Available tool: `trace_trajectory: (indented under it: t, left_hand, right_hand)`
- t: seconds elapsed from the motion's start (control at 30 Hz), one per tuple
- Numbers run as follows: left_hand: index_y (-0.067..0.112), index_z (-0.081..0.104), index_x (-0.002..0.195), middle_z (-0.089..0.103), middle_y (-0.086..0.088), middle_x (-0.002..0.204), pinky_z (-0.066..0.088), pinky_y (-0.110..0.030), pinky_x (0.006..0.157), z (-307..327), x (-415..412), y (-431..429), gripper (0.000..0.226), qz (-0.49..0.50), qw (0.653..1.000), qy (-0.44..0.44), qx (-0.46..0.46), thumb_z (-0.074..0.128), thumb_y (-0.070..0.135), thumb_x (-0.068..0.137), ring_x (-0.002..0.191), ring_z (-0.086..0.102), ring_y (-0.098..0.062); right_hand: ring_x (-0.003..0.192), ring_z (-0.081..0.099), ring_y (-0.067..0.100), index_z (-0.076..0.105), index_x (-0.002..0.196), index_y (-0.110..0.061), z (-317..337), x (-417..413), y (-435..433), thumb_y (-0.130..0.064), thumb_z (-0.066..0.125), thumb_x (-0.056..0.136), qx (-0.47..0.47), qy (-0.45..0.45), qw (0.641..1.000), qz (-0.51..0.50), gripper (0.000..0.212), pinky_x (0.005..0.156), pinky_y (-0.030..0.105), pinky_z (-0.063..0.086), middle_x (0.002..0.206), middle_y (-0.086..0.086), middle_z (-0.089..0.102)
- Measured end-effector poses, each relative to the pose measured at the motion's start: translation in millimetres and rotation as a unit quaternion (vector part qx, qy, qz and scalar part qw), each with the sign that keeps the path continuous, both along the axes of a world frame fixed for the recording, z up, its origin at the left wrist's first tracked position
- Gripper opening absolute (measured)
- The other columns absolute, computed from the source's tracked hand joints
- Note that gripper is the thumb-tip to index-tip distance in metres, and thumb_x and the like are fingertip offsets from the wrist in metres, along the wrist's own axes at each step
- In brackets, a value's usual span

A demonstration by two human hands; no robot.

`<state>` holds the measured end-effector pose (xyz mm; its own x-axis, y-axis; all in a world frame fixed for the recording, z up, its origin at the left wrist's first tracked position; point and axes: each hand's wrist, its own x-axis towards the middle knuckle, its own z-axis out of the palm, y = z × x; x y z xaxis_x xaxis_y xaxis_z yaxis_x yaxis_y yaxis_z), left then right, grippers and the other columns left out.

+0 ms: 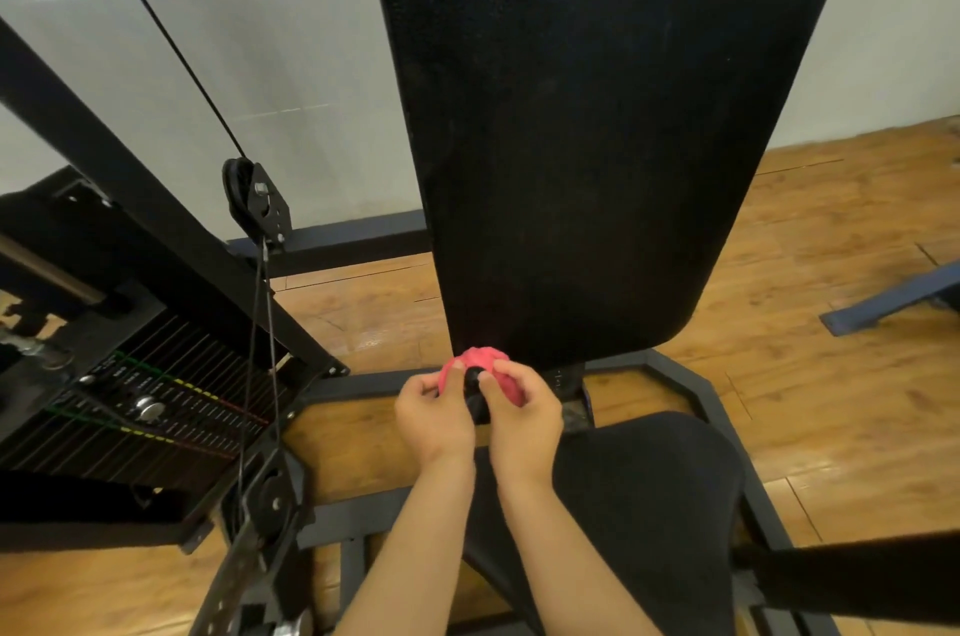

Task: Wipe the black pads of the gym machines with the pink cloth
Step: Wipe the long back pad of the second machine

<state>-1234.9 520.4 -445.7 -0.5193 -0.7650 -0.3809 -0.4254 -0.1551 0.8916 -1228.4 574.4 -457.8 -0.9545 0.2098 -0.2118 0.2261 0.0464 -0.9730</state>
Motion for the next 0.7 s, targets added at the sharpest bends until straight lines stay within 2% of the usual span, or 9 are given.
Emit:
trace_trajectory:
  t: [0.1, 0.2, 0.27, 0.37, 0.53, 0.7]
  left_hand:
    - [0.009, 0.062, 0.075, 0.063, -0.005, 0.077, 0.046, -0.029, 0.066, -3.6, -1.0, -4.1, 0.017, 0.008, 0.999, -0.044, 0.021, 0.066, 0.019, 0.089, 0.074, 0.058, -0.017]
    - [0.007, 0.062, 0.076, 0.066, -0.011, 0.083, 0.055, -0.042, 0.078, -10.7, 9.5, -2.4, 0.018, 0.035, 0.991, -0.102, 0.075, 0.066, 0.019, 0.089, 0.079, 0.062, -0.026]
    - [0.007, 0.062, 0.076, 0.067, -0.012, 0.084, 0.056, -0.045, 0.079, -9.0, 13.1, 5.0, 0.017, 0.031, 0.99, -0.113, 0.083, 0.066, 0.019, 0.088, 0.08, 0.063, -0.028]
    - [0.007, 0.064, 0.078, 0.066, -0.007, 0.08, 0.052, -0.033, 0.066, 7.4, 2.0, 22.3, 0.015, -0.004, 0.995, -0.072, 0.067, 0.068, 0.018, 0.087, 0.076, 0.062, -0.02]
    - [0.009, 0.069, 0.084, 0.067, -0.002, 0.081, 0.046, -0.022, 0.061, 40.9, -30.7, 59.9, 0.018, -0.04, 0.998, -0.036, 0.027, 0.067, 0.027, 0.088, 0.078, 0.062, -0.014]
    - [0.012, 0.071, 0.087, 0.069, -0.001, 0.086, 0.053, -0.025, 0.073, 82.7, -64.0, 91.6, 0.016, -0.055, 0.998, 0.002, 0.031, 0.067, 0.027, 0.089, 0.083, 0.065, -0.013]
  right_hand:
    - [0.087, 0.062, -0.006, 0.07, 0.097, -0.021, -1.2, -2.2, 0.5, -0.013, 0.068, 0.088, 0.015, -0.019, 1.0, 0.016, 0.013, 0.074, 0.008, 0.049, 0.09, -0.011, 0.068]
    - [0.09, 0.063, 0.002, 0.069, 0.098, -0.021, -4.8, 4.7, 3.1, -0.012, 0.068, 0.087, 0.001, -0.097, 0.994, 0.04, 0.014, 0.077, 0.015, 0.051, 0.094, -0.008, 0.068]
    - [0.093, 0.064, 0.006, 0.07, 0.1, -0.02, -4.9, 11.4, 10.3, -0.013, 0.068, 0.087, -0.024, -0.114, 0.993, 0.023, 0.015, 0.075, 0.015, 0.05, 0.096, -0.008, 0.068]
    - [0.094, 0.064, 0.006, 0.07, 0.101, -0.019, 7.2, 4.7, 29.7, -0.014, 0.068, 0.088, -0.051, -0.098, 0.994, -0.02, 0.014, 0.08, 0.019, 0.052, 0.096, -0.008, 0.068]
    - [0.095, 0.064, 0.008, 0.071, 0.103, -0.018, 44.4, -28.5, 62.0, -0.013, 0.067, 0.088, -0.07, -0.062, 0.992, -0.08, 0.016, 0.084, 0.025, 0.053, 0.098, -0.005, 0.069]
    - [0.095, 0.065, 0.009, 0.071, 0.099, -0.019, 92.6, -62.1, 87.9, -0.015, 0.069, 0.087, -0.093, -0.029, 0.988, -0.123, 0.013, 0.081, 0.024, 0.052, 0.097, -0.002, 0.07]
